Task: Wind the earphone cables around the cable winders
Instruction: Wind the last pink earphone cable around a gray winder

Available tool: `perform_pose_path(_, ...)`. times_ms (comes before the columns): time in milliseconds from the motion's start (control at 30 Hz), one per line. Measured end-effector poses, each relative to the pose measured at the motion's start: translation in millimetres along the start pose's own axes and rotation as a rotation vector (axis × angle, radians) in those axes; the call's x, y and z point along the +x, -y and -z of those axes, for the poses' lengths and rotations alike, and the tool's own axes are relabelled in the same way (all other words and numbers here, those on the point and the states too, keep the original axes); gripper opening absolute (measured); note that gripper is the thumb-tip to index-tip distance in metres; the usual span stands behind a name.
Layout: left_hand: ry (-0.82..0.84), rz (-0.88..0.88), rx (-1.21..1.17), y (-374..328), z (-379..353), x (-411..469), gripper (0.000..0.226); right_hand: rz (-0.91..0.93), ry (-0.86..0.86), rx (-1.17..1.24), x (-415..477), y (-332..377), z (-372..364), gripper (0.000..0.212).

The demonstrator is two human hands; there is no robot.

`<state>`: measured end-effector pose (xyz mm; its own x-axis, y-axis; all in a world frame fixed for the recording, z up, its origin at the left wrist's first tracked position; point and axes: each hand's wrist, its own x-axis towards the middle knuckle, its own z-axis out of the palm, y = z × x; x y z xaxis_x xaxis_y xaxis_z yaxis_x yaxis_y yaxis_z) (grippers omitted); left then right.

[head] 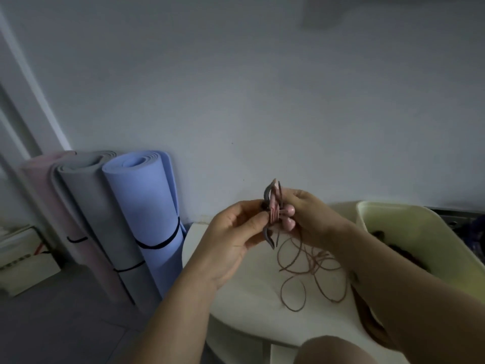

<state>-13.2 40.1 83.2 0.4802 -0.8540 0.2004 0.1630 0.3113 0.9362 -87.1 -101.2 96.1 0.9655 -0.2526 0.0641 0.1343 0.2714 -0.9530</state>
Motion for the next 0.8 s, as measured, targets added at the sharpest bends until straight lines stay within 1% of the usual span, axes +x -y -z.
perform_pose_path(33,-0.033,-0.014,-0.072,-1,-2,2,0.026,0.007,-0.001,0.078,3,-7,-7,0.057)
perform_pose_path(67,-0.076,-0.02,-0.139,-1,-4,5,0.025,0.015,-0.036,0.104,5,-15,-12,0.061)
perform_pose_path(100,-0.123,-0.023,-0.195,2,-4,7,0.025,0.015,-0.09,0.066,6,-21,-16,0.057)
perform_pose_path(133,-0.175,-0.022,-0.233,5,-2,10,0.024,0.015,-0.153,-0.016,9,-27,-18,0.043)
perform_pose_path(167,-0.226,-0.016,-0.249,8,0,12,0.022,0.026,-0.216,-0.165,9,-31,-19,0.029)
perform_pose_path(200,-0.275,-0.006,-0.246,12,4,15,0.023,0.059,-0.262,-0.344,11,-35,-18,0.026)
perform_pose_path(233,-0.315,0.008,-0.232,16,7,16,0.024,0.092,-0.285,-0.508,12,-39,-13,0.028)
perform_pose_path(267,-0.352,0.025,-0.22,21,9,18,0.025,0.114,-0.285,-0.646,11,-42,-11,0.029)
perform_pose_path(333,-0.431,0.064,-0.235,33,15,20,0.026,0.096,-0.258,-0.825,9,-47,-6,0.028)
perform_pose_path(433,-0.524,0.139,-0.276,46,19,26,0.022,0.061,-0.158,-1.005,6,-51,-2,0.026)
perform_pose_path(500,-0.585,0.186,-0.302,52,20,30,0.018,0.041,-0.124,-1.085,5,-51,0,0.026)
perform_pose_path(567,-0.603,0.216,-0.311,57,20,35,0.02,0.015,-0.144,-1.166,7,-49,4,0.025)
perform_pose_path(633,-0.6,0.211,-0.281,61,17,37,0.028,-0.012,-0.149,-1.247,7,-45,8,0.026)
perform_pose_path(733,-0.59,0.156,-0.111,66,18,41,0.023,-0.036,-0.112,-1.344,4,-34,12,0.026)
perform_pose_path(800,-0.558,0.134,0.014,71,21,43,0.017,-0.004,-0.148,-1.368,6,-20,14,0.027)
